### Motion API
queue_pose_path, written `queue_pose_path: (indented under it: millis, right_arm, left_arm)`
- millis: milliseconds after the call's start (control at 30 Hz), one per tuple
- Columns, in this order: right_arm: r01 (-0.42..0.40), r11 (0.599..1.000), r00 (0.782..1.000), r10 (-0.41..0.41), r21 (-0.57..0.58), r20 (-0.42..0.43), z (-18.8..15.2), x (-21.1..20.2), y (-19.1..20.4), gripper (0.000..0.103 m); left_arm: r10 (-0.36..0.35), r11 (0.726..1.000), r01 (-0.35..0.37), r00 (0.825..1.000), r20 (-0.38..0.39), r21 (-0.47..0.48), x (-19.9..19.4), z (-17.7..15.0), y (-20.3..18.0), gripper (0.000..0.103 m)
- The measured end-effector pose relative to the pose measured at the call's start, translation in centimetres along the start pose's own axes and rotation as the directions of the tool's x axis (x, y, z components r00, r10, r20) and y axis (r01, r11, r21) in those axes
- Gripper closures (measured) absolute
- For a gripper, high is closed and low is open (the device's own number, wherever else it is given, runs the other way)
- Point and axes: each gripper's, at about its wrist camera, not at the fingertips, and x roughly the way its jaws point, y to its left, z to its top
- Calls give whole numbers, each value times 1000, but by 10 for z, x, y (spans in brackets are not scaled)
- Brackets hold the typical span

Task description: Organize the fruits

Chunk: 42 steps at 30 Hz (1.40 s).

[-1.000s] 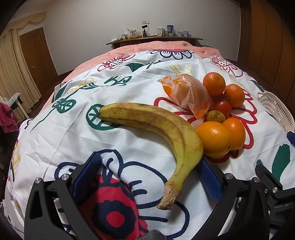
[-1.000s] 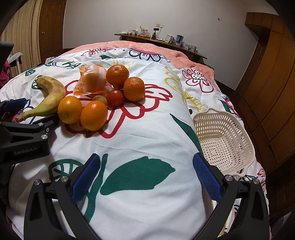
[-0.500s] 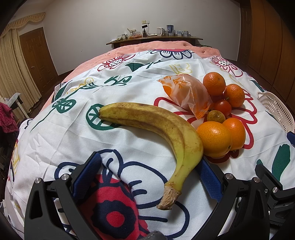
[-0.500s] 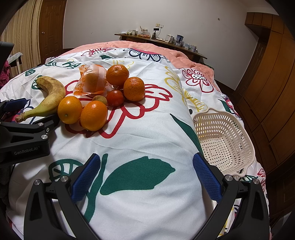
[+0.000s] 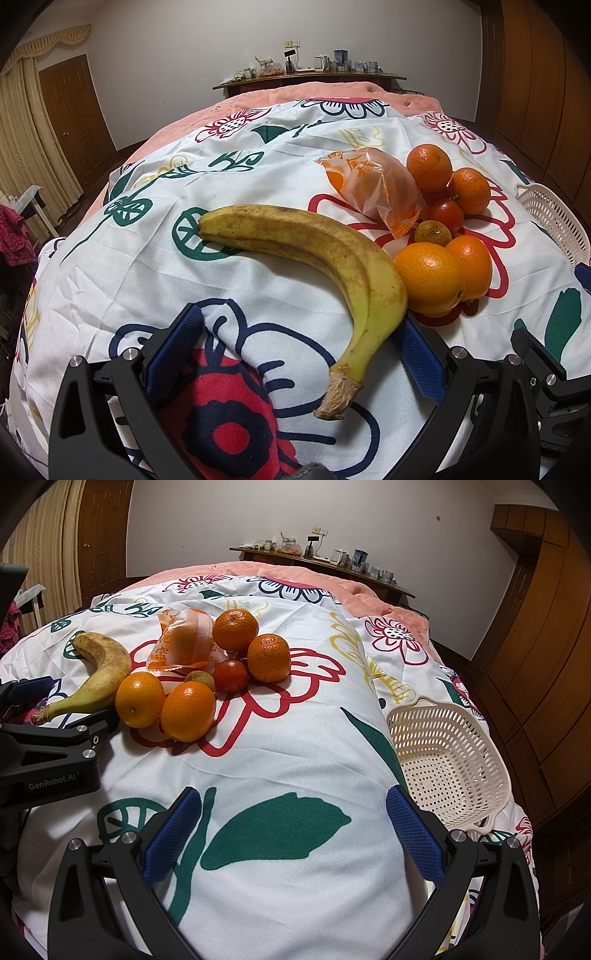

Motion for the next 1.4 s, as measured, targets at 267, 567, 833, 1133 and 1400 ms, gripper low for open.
queue_pose_path:
  millis: [267, 567, 833, 1133, 1400]
  right_arm:
    - [-33, 999, 999, 33, -11, -42, 5, 3, -5, 5]
    - [-73, 997, 989, 68, -36, -133, 14, 4, -6, 5]
    - [-80, 996, 987, 74, -40, -142, 14, 5, -6, 5]
    - [-103, 994, 990, 99, -30, -103, 12, 4, -10, 5]
    - [-107, 994, 989, 103, -36, -108, 12, 4, -9, 5]
  left_arm:
    - [-2, 1000, 2, 1000, -1, -1, 0, 0, 0, 2]
    - [-2, 1000, 2, 1000, -1, -2, 0, 0, 0, 2]
    - [-3, 1000, 3, 1000, -1, -3, 0, 0, 0, 2]
    - [-5, 1000, 5, 1000, -1, -4, 0, 0, 0, 2]
    - [-5, 1000, 5, 1000, -1, -4, 0, 0, -1, 2]
